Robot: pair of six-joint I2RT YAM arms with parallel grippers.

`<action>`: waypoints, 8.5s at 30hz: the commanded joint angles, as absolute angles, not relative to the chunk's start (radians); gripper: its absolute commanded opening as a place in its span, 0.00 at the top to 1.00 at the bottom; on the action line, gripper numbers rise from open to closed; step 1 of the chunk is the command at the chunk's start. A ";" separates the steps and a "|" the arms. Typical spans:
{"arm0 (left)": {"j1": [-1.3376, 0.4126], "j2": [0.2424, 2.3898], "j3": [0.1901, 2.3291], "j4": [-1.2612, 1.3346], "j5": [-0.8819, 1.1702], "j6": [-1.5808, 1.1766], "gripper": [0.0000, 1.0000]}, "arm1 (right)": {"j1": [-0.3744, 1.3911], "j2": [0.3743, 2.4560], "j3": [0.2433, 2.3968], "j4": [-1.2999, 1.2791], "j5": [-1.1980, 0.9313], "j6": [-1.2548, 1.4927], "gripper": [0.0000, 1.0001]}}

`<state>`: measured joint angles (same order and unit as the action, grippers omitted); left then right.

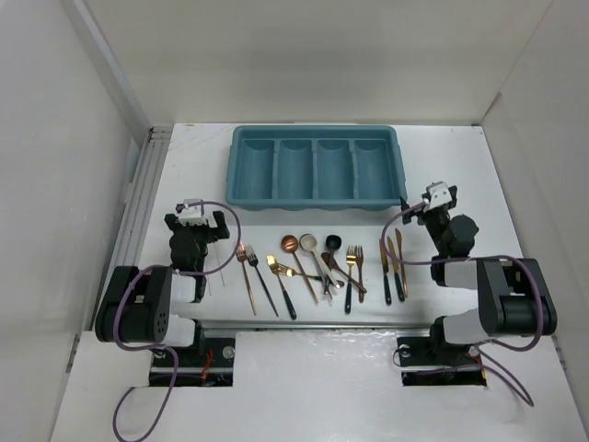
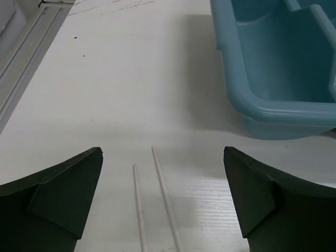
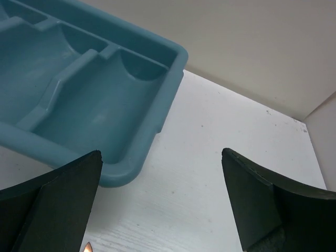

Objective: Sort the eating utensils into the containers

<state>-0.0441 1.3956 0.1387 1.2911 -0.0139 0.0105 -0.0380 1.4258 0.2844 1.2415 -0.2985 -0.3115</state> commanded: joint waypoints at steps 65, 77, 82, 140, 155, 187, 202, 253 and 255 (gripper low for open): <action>0.101 1.927 1.229 -0.773 0.025 -0.055 0.73 | 0.601 1.282 1.445 -0.683 0.594 0.166 0.10; 0.178 2.082 1.431 -0.723 -0.011 -0.017 1.00 | 0.601 1.388 1.555 -0.652 0.652 0.109 0.10; 0.178 2.184 1.652 -0.653 -0.072 0.058 1.00 | 0.592 1.410 1.566 -0.618 0.631 0.080 0.10; -0.198 2.102 1.982 -0.443 0.219 -0.163 0.63 | 0.574 1.315 1.345 -0.661 0.566 0.147 0.09; -0.018 1.743 1.504 -0.768 0.002 -0.160 0.38 | 0.583 1.358 1.364 -0.640 0.517 0.147 0.03; 0.064 1.864 1.139 -0.653 -0.120 -0.244 1.00 | 0.592 1.199 1.267 -0.718 0.615 0.267 0.03; -0.046 1.769 1.845 -0.554 -0.017 -0.195 1.00 | 0.592 1.336 1.285 -0.623 0.451 0.193 0.03; -0.172 1.629 1.669 -0.502 -0.109 -0.179 0.45 | 0.934 1.753 1.157 -0.474 0.199 0.091 0.69; -0.172 1.629 1.660 -0.502 -0.109 -0.179 0.45 | 0.934 1.753 1.157 -0.474 0.199 0.091 0.75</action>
<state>-0.1707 1.6981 1.6669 -0.5339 -0.0952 -0.1844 0.9302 1.7405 1.1492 -0.5224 0.1837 0.0830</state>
